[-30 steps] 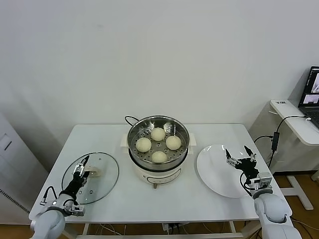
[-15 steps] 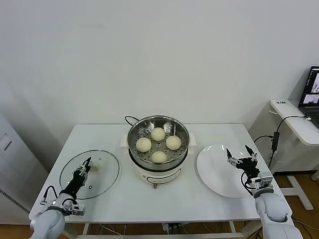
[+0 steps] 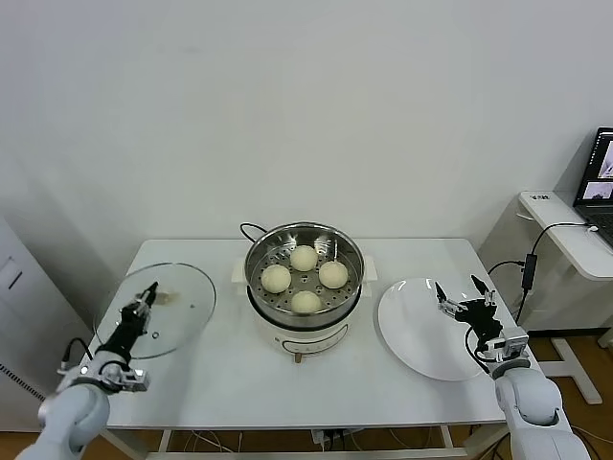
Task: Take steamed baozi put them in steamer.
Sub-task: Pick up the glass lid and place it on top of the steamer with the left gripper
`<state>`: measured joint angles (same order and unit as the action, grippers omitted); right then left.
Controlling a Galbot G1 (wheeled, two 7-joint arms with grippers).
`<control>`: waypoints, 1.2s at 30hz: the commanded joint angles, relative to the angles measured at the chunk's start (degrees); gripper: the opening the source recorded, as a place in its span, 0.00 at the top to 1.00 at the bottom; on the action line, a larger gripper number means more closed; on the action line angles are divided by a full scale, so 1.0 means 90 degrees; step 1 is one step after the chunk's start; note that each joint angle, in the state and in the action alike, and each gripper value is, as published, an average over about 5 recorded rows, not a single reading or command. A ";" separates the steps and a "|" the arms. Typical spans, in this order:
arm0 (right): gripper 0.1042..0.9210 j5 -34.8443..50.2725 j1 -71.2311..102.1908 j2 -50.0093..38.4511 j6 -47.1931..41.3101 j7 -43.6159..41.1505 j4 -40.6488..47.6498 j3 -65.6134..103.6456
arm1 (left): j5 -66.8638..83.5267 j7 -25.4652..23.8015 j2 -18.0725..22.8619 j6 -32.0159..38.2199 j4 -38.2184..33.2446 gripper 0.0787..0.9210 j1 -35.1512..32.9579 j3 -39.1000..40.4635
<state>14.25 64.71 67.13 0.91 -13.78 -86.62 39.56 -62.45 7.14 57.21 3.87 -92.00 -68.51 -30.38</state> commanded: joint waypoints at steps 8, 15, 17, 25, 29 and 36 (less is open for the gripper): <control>0.12 0.0198 -0.0191 0.0100 0.0086 -0.0225 0.0198 0.0057 | 0.1019 -0.1864 -0.1006 -0.2498 -0.2273 0.97 0.0526 0.0640; 0.12 0.0145 -0.0217 0.0111 0.0085 -0.0321 0.0250 0.0089 | 0.0407 -0.2234 -0.0915 -0.3425 -0.2706 0.97 0.0972 0.1613; 0.12 0.0140 -0.0222 0.0101 0.0084 -0.0326 0.0263 0.0098 | 0.0253 -0.2340 -0.0843 -0.3644 -0.2767 0.97 0.1203 0.1970; 0.12 0.0097 -0.0196 0.0178 0.0098 -0.0329 0.0257 0.0125 | -0.0378 -0.2482 -0.0479 -0.3869 -0.2666 0.97 0.2038 0.3259; 0.12 0.0071 -0.0163 0.0227 0.0105 -0.0332 0.0243 0.0146 | -0.0538 -0.2486 -0.0298 -0.3916 -0.2494 0.97 0.2276 0.3647; 0.12 0.0020 -0.0114 0.0237 0.0127 -0.0338 0.0221 0.0202 | -0.0727 -0.2486 0.0126 -0.4060 -0.2276 0.97 0.2446 0.3911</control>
<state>14.68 63.53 69.07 1.96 -16.73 -84.49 41.23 -65.15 -13.70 54.06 -28.76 -113.22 -51.33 -3.73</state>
